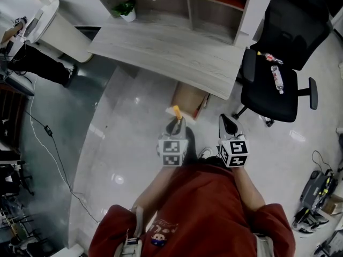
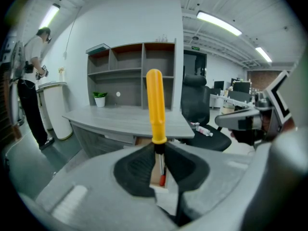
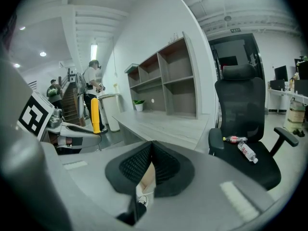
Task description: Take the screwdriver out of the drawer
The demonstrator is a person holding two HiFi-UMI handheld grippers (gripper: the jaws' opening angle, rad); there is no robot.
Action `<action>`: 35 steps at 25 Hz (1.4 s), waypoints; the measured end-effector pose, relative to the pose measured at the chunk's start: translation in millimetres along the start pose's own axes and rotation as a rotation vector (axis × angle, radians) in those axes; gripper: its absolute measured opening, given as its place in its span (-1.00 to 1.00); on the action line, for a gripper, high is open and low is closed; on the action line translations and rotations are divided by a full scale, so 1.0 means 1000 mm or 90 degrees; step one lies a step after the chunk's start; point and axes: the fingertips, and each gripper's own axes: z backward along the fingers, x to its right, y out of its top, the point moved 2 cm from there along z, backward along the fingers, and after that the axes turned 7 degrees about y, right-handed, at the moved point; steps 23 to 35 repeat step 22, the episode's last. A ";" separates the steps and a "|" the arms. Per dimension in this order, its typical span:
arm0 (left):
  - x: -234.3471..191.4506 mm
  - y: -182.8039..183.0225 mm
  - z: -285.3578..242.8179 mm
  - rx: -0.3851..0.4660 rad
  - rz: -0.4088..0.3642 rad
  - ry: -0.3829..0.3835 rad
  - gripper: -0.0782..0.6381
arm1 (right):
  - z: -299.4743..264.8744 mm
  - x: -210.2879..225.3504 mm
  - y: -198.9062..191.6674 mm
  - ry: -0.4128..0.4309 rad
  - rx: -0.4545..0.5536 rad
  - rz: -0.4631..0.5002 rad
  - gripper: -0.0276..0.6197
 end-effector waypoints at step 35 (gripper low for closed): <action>0.023 -0.002 0.001 0.000 -0.009 -0.020 -0.63 | 0.024 0.005 -0.004 -0.014 0.010 0.006 -0.91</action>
